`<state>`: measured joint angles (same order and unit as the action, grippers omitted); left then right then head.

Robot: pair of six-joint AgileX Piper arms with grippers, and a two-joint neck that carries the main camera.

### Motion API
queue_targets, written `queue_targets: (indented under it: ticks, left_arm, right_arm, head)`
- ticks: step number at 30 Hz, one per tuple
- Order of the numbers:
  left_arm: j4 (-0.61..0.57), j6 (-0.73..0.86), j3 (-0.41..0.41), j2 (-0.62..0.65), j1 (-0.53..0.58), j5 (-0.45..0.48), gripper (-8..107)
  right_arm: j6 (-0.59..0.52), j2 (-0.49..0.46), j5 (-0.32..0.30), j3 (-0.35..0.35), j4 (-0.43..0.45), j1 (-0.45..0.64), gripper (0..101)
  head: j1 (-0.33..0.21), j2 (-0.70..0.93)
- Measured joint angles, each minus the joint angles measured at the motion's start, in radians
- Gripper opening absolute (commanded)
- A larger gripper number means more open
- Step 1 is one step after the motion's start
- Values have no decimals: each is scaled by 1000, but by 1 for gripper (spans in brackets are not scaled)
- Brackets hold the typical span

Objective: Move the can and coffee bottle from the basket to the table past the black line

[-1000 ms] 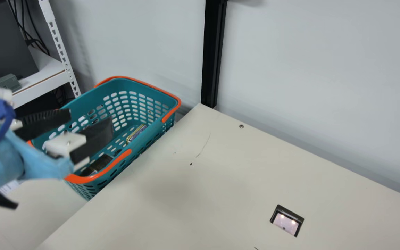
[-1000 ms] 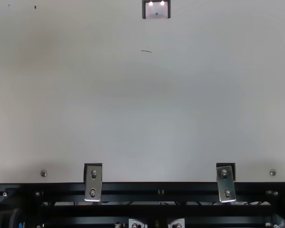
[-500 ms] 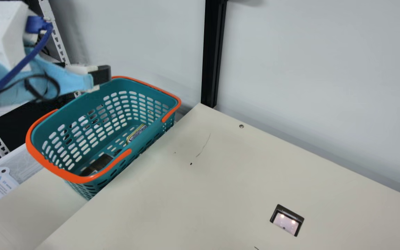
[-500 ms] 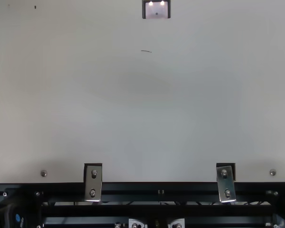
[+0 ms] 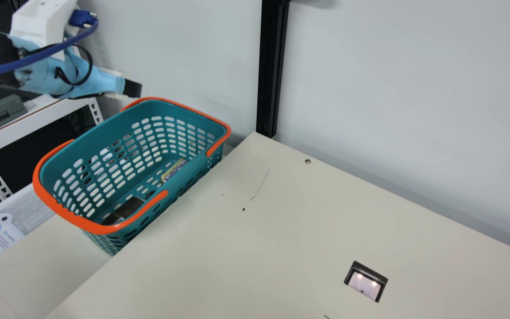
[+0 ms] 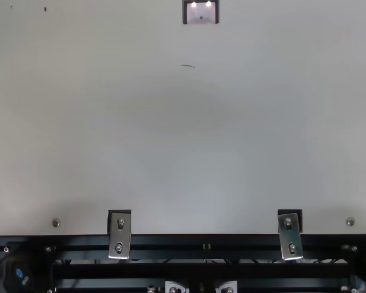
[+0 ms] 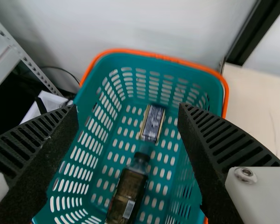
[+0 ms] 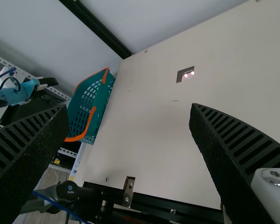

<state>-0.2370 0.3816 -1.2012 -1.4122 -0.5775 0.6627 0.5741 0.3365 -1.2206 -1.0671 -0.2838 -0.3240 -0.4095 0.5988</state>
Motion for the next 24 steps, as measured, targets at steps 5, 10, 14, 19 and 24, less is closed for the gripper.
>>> queue_targets:
  ticks: [5, 10, 14, 19, 24]
  left_arm:
    - [-11, 104, -36, -91, -34, 44, 90]
    - [-1, 170, -44, -171, -48, 48, 90]
    - [-7, 232, -49, -233, -56, 49, 90]
    - [-12, 301, -60, -314, -65, 52, 90]
    - [-16, 345, -89, -393, -61, 50, 90]
  right_arm:
    - [0, 0, 0, 0, 0, 0, 101]
    - [0, 0, 0, 0, 0, 0, 101]
    - [0, 0, 0, 0, 0, 0, 101]
    - [0, 0, 0, 0, 0, 0, 101]
    - [0, 0, 0, 0, 0, 0, 101]
  head:
    - [0, 0]
    - [0, 0]
    - [0, 0]
    - [0, 0]
    - [5, 0]
